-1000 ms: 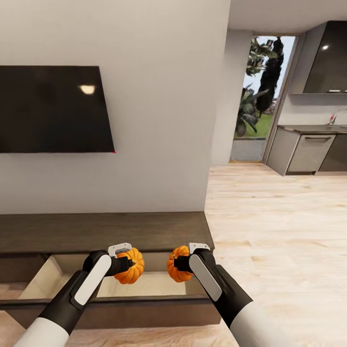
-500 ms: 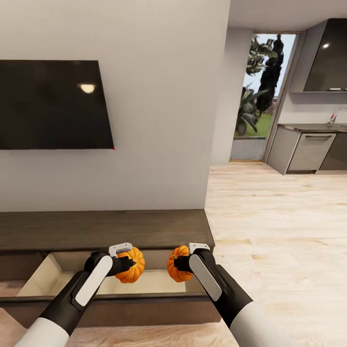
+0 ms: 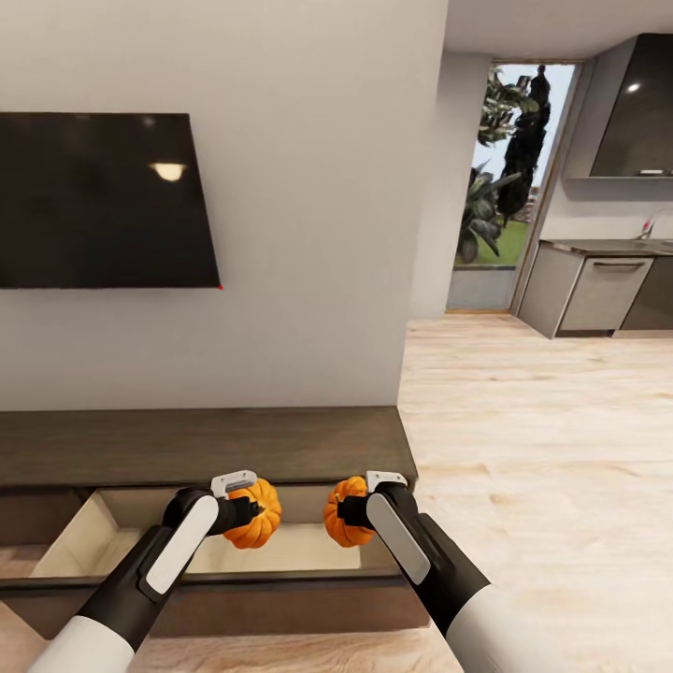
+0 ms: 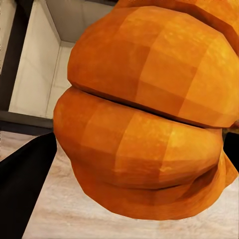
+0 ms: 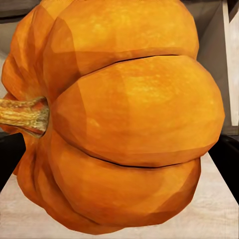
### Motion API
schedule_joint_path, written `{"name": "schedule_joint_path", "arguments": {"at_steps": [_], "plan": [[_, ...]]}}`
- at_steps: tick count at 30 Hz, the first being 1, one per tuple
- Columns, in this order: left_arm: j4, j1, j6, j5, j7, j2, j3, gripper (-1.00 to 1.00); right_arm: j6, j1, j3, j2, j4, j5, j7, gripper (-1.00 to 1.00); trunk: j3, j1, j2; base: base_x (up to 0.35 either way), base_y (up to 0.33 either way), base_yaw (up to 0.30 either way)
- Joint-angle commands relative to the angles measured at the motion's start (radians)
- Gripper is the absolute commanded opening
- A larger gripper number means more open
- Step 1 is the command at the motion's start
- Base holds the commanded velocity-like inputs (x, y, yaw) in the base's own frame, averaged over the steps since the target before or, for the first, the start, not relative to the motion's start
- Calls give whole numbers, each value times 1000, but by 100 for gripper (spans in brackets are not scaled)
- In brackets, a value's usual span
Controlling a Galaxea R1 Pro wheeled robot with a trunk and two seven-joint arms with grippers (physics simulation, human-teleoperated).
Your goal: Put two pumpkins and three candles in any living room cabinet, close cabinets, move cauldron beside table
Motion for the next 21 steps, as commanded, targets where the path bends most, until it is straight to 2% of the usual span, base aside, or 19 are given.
{"name": "schedule_joint_path", "arguments": {"at_steps": [1,13,21], "plan": [[-1,-1,0,10,12,1,-3,-100,0,-1,2,0,-1,-10,-10,-100,-1,0,-1,120,11,0],[-1,-1,0,10,12,1,-3,-100,0,-1,4,1,-2,-11,-10,-100,-1,0,-1,61,22,3],[0,-1,0,10,12,1,-4,-100,0,-1,6,1,-3,-10,-10,-100,-1,0,-1,3,1,153]]}}
